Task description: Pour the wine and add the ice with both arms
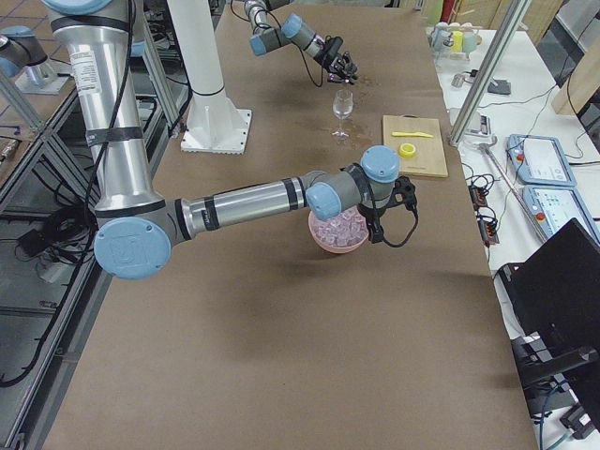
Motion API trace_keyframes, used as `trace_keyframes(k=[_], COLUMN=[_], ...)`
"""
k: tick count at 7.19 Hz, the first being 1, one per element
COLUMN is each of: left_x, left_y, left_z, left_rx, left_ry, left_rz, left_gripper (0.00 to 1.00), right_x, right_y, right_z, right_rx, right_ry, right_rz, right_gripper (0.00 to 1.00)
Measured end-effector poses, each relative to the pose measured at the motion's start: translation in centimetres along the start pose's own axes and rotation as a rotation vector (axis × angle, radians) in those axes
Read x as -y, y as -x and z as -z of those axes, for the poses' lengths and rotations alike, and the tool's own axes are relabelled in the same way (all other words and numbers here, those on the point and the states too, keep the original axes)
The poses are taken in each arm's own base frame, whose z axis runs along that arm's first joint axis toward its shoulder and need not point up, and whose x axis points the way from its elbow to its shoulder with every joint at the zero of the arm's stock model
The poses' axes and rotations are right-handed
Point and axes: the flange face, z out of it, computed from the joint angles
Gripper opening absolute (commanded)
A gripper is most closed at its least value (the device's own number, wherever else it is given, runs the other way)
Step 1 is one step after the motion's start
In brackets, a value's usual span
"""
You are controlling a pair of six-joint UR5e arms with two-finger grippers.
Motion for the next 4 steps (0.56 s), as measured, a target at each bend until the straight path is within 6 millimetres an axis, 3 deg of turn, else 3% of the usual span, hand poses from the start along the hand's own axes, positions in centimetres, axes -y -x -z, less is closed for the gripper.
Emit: trace_keyframes(k=[4], left_x=[1.6], left_y=[-2.6], left_z=[0.8], left_rx=[0.092], left_ry=[0.087], left_rz=[-0.261], left_gripper=[0.00], right_x=[0.0], right_y=[0.0], right_z=[0.0], right_rx=[0.000], right_ry=[0.000], right_rz=[0.000], right_gripper=[1.00])
